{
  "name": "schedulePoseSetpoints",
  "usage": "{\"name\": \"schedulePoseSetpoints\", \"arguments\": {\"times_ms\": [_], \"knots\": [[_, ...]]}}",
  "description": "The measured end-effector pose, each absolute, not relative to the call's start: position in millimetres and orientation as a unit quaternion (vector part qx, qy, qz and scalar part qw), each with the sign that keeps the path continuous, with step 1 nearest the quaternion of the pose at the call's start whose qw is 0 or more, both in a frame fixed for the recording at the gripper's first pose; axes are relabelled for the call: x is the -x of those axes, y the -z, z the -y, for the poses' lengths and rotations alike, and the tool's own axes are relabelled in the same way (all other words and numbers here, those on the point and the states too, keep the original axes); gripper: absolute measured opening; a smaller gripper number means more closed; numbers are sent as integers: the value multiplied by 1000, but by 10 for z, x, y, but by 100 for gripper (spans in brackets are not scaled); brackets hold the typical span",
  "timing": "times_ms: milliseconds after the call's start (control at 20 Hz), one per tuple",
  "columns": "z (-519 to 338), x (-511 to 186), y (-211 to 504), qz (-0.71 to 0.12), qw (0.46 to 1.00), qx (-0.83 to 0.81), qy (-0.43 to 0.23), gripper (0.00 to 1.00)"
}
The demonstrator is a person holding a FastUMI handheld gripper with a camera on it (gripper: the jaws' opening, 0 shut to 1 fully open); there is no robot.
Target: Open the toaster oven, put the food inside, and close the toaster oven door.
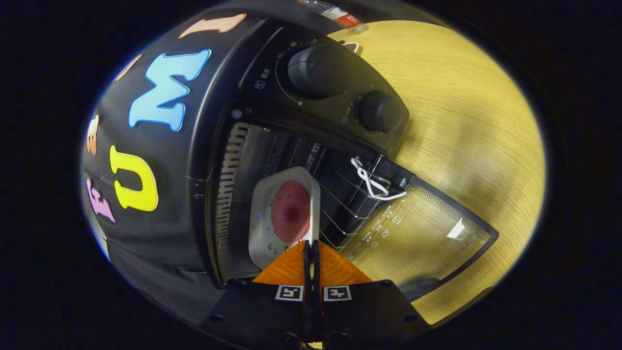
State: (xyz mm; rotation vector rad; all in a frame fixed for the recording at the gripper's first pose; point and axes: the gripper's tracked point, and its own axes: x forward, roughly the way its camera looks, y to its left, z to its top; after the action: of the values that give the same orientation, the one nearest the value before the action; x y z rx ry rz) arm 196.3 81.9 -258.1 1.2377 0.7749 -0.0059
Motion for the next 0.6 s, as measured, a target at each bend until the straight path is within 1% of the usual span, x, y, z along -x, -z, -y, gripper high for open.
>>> {"name": "schedulePoseSetpoints", "arguments": {"times_ms": [200,400,600], "knots": [[-872,-2098,2578,-346,742,-573,6,2],[-816,-2208,2571,-331,748,-574,24,2],[-818,-2234,2557,-335,748,-573,17,4]]}}
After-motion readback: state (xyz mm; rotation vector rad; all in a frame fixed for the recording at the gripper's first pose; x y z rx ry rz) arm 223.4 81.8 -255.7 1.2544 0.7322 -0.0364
